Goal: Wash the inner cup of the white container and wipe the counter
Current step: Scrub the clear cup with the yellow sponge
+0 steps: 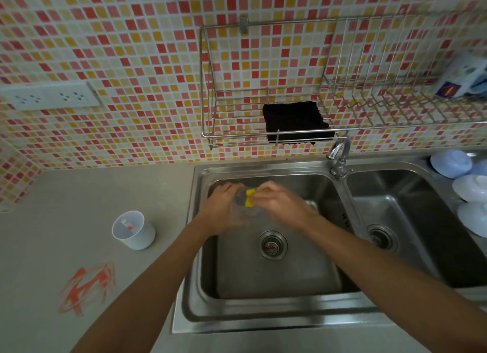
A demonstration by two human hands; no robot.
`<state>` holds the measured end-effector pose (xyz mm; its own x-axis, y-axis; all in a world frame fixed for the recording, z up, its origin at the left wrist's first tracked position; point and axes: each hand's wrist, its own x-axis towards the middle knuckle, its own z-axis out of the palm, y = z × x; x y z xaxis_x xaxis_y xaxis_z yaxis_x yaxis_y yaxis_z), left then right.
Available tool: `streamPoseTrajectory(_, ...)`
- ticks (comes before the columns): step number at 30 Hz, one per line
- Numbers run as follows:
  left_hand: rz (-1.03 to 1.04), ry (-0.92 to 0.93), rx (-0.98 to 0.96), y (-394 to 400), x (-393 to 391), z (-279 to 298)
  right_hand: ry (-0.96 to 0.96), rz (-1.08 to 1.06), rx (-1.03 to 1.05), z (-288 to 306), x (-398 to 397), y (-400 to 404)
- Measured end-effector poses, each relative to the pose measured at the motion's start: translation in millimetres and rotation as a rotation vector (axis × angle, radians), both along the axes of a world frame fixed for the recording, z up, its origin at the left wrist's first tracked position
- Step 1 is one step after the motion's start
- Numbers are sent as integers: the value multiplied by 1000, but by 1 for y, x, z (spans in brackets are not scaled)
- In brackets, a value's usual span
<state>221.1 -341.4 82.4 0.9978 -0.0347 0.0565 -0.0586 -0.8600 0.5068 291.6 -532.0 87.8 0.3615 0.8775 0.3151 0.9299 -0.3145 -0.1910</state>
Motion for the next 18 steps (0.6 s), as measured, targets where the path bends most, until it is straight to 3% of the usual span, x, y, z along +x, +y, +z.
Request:
streamPoseTrajectory(2, -13, 21, -7, 1, 3, -1, -127, -10, 9, 4, 5, 4)
streamPoseTrajectory(4, -32, 8, 5, 5, 8, 0, -109, -88, 34, 1, -2, 10)
streamPoseTrajectory(10, -55, 53, 98, 19, 9, -13, 395, -227, 77, -14, -26, 16)
streamPoseTrajectory(12, -82, 50, 116, 18, 6, -17, 363, -226, -7, -9, -23, 17)
streamPoseTrajectory(14, -105, 45, 101, 15, 5, -16, 170, -206, -66, -6, -18, 17)
streamPoseTrajectory(16, -103, 20, 101, 14, 8, -14, -7, -197, -18, -6, -18, 17)
streamPoseTrajectory(18, -98, 6, 86, 14, 10, -15, -51, -243, 41, -10, -27, 19)
